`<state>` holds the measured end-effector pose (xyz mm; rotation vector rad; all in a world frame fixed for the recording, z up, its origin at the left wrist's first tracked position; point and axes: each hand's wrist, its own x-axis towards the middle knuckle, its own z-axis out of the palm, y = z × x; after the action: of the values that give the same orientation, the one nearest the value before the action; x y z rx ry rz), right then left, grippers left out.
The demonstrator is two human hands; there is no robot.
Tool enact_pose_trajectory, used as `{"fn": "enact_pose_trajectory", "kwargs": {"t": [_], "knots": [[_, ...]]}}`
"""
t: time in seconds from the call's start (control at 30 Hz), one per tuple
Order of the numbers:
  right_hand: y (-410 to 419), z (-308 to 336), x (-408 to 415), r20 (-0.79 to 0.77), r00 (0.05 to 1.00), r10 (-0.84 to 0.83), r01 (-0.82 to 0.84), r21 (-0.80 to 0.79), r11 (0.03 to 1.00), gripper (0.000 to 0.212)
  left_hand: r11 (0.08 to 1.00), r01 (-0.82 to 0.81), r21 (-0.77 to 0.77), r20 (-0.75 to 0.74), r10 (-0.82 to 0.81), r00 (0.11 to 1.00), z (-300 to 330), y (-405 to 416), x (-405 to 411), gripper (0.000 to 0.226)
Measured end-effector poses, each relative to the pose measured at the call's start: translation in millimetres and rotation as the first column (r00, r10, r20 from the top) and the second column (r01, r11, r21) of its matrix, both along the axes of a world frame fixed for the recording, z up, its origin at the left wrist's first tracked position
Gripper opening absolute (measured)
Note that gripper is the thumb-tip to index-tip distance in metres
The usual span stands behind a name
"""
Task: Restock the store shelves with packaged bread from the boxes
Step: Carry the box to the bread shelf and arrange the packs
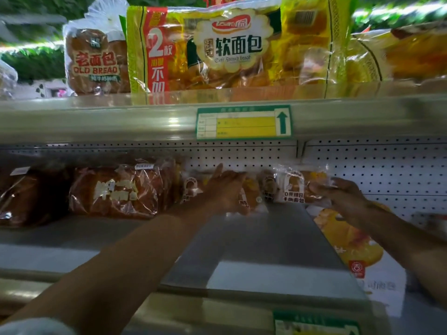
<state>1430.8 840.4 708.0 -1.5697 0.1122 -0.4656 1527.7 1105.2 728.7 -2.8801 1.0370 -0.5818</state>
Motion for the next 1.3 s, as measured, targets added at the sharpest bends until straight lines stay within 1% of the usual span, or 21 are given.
{"fn": "enact_pose_trajectory", "kwargs": {"t": [0.07,0.13,0.17,0.2,0.27,0.33,0.37,0.43,0.47,0.53,0.57,0.6,0.7,0.8,0.87,0.93,1.03,1.17,1.2,1.27,1.3], "knots": [[-1,-5,7,0.006,1.000,0.000,0.000,0.006,1.000,0.056,0.997,-0.051,0.062,0.011,0.051,0.999,-2,-8,7,0.108],[-3,-9,15,0.009,1.000,-0.003,0.003,0.014,1.000,0.064,0.995,-0.073,0.069,-0.022,0.075,0.997,-2,-13,11,0.108],[-6,-11,19,0.012,1.000,-0.010,0.009,0.029,1.000,0.067,0.994,-0.070,0.080,-0.006,0.071,0.997,-1,-14,12,0.107],[-7,-11,21,0.007,1.000,-0.012,0.011,0.032,0.999,0.067,0.993,-0.059,0.101,0.044,0.055,0.998,-1,-15,12,0.106],[-8,-12,25,0.008,1.000,-0.020,0.020,0.017,1.000,0.056,0.989,-0.023,0.148,0.204,-0.008,0.979,-5,-14,12,0.103],[-11,-14,29,0.015,1.000,-0.019,0.019,0.004,1.000,0.045,0.982,-0.007,0.191,0.365,-0.064,0.929,-10,-11,15,0.101],[-12,-15,31,0.012,1.000,-0.027,0.027,0.010,1.000,0.046,0.978,-0.015,0.208,0.426,-0.077,0.902,-12,-9,16,0.100],[-10,-17,37,-0.001,1.000,-0.010,0.010,0.002,1.000,0.047,0.975,-0.041,0.216,0.513,-0.077,0.855,-15,-10,19,0.096],[-7,-17,39,-0.010,1.000,0.006,-0.006,-0.019,1.000,0.042,0.975,-0.060,0.214,0.535,-0.066,0.842,-16,-11,20,0.094],[2,-19,46,-0.024,1.000,0.009,-0.010,-0.063,0.998,0.024,0.974,-0.098,0.204,0.534,-0.026,0.845,-17,-15,22,0.089],[6,-19,49,-0.027,1.000,-0.007,0.005,-0.072,0.997,0.020,0.973,-0.118,0.199,0.519,-0.002,0.855,-18,-17,23,0.087],[8,-21,53,-0.026,0.999,-0.031,0.028,-0.085,0.996,0.020,0.973,-0.132,0.192,0.505,0.018,0.863,-18,-18,24,0.086],[10,-25,61,-0.045,0.998,-0.049,0.038,-0.212,0.977,0.026,0.970,-0.156,0.188,0.498,0.042,0.866,-20,-20,26,0.086],[7,-23,65,-0.089,0.996,-0.022,0.000,-0.240,0.971,0.029,0.972,-0.147,0.183,0.487,0.040,0.873,-22,-19,28,0.087],[6,-21,67,-0.120,0.993,-0.021,-0.011,-0.263,0.965,0.038,0.973,-0.144,0.181,0.475,0.042,0.879,-22,-18,27,0.091],[4,-21,68,-0.126,0.992,-0.033,-0.004,-0.285,0.959,0.046,0.976,-0.132,0.173,0.458,0.039,0.888,-21,-17,25,0.094],[5,-22,67,-0.121,0.992,-0.046,0.003,-0.334,0.943,0.052,0.984,-0.105,0.144,0.419,0.035,0.907,-20,-18,23,0.097],[2,-20,67,-0.094,0.990,-0.106,0.058,-0.418,0.906,0.039,0.988,-0.094,0.121,0.375,0.042,0.926,-16,-17,22,0.102],[2,-20,66,-0.075,0.989,-0.125,0.081,-0.434,0.897,0.045,0.989,-0.088,0.118,0.360,0.040,0.932,-14,-17,22,0.103],[-1,-22,68,-0.066,0.978,-0.197,0.145,-0.459,0.876,0.087,0.991,-0.079,0.108,0.334,0.039,0.942,-11,-16,19,0.106],[1,-21,67,-0.072,0.967,-0.246,0.180,-0.492,0.852,0.102,0.992,-0.076,0.104,0.324,0.038,0.945,-10,-15,17,0.107]]}}
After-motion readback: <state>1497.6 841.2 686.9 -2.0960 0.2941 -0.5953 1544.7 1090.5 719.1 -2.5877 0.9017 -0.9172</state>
